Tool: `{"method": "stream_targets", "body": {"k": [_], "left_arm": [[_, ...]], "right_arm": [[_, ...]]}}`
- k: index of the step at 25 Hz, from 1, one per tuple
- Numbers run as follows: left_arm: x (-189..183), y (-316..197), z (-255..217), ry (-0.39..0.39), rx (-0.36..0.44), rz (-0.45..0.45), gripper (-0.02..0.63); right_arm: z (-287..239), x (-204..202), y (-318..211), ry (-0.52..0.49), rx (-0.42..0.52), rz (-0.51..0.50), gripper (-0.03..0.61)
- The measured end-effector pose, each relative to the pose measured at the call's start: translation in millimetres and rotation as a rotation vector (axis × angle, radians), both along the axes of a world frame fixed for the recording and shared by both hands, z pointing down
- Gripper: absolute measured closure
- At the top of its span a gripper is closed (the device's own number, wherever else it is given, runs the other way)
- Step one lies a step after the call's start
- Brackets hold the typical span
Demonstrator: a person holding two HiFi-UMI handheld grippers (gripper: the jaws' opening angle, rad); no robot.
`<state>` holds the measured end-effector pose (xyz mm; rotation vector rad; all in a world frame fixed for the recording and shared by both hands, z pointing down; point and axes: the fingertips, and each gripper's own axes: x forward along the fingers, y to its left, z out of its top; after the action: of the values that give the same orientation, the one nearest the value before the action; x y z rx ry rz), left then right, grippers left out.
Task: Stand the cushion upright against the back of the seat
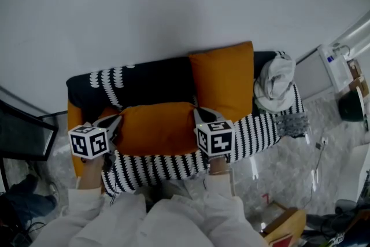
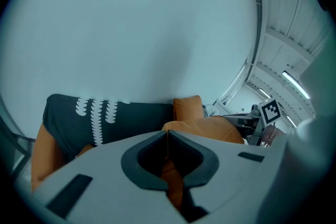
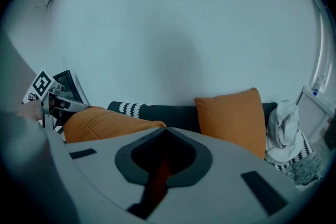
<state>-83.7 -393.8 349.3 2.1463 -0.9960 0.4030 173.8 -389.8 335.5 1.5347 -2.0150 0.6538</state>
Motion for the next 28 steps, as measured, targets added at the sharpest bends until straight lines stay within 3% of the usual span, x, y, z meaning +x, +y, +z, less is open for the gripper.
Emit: {"method": "stream_targets", "body": {"k": [6,14,28], "left_arm": [[2.1,-22.2,3.5,-0.004,-0.02,-0.002,0.6],[9.7,-58.0,3.9,-0.065,-0.027,0.015,0.6],[2.7,-126.1,14.5,-0.063,-0.088,-0.019,0.6]], "right_arm": [[4.1,0.8,-24.7,-0.003,-0.022,-0.025,0.563],[7.6,4.8,-60.1,-0.007,-0.052,-0.053,0.563],[18.8,-5.3,-134.9,-0.013,-0.096,-0.112,0.563]]}}
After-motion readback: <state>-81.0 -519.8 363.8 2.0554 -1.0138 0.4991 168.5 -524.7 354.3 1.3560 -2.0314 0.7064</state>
